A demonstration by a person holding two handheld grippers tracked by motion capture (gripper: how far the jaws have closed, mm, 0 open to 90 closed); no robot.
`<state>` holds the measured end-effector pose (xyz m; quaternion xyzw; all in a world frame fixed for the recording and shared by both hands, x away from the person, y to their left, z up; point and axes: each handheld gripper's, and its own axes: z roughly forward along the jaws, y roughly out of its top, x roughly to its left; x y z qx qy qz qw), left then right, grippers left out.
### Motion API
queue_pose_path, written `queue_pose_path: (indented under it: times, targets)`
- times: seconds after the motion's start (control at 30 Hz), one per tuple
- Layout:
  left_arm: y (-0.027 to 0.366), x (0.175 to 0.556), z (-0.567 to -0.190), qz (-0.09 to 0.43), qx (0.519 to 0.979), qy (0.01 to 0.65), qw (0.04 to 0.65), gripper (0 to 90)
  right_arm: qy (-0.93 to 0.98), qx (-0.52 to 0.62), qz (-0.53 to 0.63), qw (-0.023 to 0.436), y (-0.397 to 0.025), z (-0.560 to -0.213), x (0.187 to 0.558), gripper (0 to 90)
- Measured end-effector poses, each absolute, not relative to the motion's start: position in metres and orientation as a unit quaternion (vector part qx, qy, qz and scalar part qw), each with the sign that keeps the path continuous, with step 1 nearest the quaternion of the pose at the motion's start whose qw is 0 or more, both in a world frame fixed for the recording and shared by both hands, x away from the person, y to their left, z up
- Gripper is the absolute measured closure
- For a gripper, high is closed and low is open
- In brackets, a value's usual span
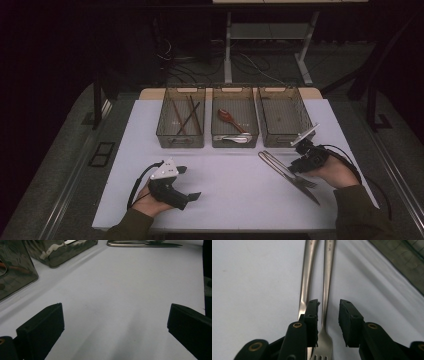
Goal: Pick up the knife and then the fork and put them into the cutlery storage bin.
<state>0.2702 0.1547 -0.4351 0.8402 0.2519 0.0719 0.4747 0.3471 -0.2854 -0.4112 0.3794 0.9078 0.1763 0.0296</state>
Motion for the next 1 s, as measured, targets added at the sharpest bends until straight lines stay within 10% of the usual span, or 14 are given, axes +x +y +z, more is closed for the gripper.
queue_pose_path:
  times: [1.0]
  targets:
    - [0.154,0.270,-0.435,0.073,0.842,0.251,0.473,0.2,0.927,0.356,0.107,0.047,-0.261,-0.421,0.350,83.7]
